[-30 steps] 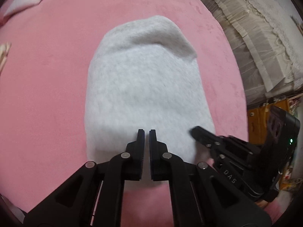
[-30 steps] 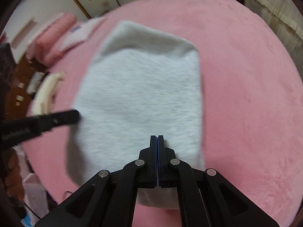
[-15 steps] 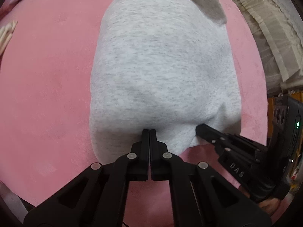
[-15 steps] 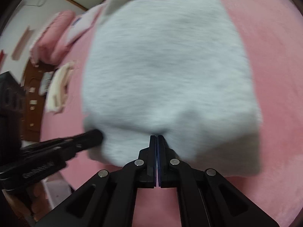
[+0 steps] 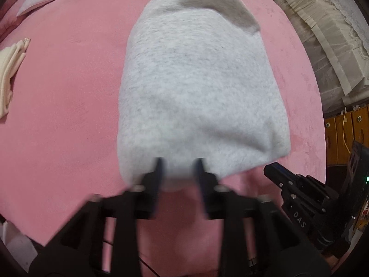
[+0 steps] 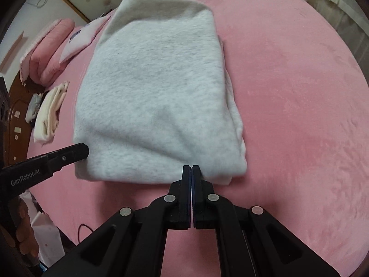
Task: Fold large clothes
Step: 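Press the folded hoodie bundle flat with both closed tools, then open both tools and move them to the hoodie's folded edge, then grasp the folded grey hoodie with both tools and lift it, then carry the hoodie with both tools toward the stack of folded clothes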
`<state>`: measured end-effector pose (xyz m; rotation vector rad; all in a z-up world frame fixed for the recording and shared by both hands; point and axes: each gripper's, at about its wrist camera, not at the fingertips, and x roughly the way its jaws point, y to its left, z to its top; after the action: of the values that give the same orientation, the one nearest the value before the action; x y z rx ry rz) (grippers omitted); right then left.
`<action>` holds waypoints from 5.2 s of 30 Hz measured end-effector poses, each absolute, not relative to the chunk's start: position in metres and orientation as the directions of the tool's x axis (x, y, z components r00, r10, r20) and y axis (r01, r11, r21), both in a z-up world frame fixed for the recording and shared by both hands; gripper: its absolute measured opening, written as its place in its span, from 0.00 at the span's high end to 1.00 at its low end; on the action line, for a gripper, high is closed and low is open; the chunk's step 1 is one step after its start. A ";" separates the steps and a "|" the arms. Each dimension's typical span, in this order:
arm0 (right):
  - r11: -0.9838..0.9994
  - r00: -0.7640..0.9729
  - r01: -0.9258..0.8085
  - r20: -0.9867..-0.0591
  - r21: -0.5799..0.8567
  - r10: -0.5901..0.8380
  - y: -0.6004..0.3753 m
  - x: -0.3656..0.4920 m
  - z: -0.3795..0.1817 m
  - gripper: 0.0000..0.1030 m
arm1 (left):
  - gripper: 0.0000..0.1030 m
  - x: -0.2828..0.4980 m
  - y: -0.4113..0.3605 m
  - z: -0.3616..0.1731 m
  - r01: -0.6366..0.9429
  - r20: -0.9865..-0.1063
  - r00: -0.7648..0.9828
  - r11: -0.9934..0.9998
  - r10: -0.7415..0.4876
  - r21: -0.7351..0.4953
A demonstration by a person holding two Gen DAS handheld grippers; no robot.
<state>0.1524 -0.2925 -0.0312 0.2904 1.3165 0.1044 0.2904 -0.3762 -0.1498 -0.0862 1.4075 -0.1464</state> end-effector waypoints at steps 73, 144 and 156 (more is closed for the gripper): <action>0.697 0.084 0.248 -0.731 0.673 0.677 -0.333 0.303 -0.088 0.03 | 0.21 0.400 -0.257 -0.224 -0.138 -0.716 -0.067 0.717 -0.695 -0.683; 0.624 0.253 -0.355 -0.571 0.696 0.781 0.214 0.561 -0.098 0.57 | 0.14 0.401 0.494 -0.156 -0.162 -0.601 0.695 0.729 -0.394 -0.665; 0.680 0.262 -0.240 -0.628 0.693 0.733 0.224 0.536 -0.082 0.32 | 0.10 0.341 0.452 -0.099 -0.413 -0.668 0.743 0.812 0.039 -0.412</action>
<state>0.5364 0.2237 -0.0824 0.5203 1.1239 0.7000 0.3413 0.4520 -0.0986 -0.5791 0.6959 0.2629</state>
